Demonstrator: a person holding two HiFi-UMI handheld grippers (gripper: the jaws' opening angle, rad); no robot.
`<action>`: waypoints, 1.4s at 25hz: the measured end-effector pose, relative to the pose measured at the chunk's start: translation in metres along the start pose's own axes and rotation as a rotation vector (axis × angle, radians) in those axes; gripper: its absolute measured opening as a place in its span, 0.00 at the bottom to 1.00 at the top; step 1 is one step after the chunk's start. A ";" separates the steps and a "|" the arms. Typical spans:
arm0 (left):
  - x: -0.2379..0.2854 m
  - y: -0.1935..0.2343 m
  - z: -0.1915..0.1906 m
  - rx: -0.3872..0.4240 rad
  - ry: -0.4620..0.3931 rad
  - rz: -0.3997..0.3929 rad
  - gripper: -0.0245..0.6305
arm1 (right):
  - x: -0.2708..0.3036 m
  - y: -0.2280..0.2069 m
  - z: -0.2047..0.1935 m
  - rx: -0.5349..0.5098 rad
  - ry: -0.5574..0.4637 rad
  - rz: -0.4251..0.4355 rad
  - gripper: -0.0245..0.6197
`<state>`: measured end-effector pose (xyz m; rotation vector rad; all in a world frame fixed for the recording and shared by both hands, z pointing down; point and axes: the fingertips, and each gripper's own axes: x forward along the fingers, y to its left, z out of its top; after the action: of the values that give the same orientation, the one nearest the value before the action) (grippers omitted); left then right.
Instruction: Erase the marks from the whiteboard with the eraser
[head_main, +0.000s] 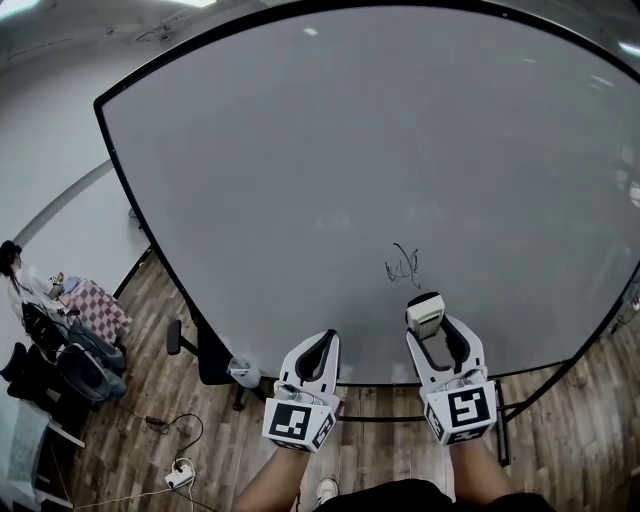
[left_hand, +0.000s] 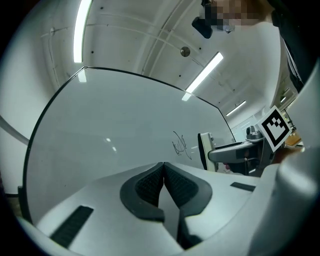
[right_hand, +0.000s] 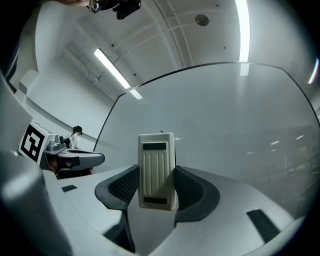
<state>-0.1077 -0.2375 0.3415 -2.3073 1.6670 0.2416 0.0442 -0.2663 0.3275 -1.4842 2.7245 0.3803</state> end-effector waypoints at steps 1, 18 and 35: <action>0.002 0.006 -0.001 0.001 -0.004 -0.015 0.07 | 0.005 0.003 0.002 -0.005 0.000 -0.017 0.42; 0.021 0.075 -0.004 -0.036 -0.044 -0.215 0.07 | 0.107 0.061 0.028 -0.110 0.066 -0.214 0.42; 0.028 0.063 -0.002 -0.032 -0.064 -0.209 0.07 | 0.092 0.029 0.029 -0.048 0.042 -0.237 0.42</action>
<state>-0.1587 -0.2819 0.3271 -2.4473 1.3883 0.2957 -0.0331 -0.3211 0.2930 -1.8208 2.5444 0.4123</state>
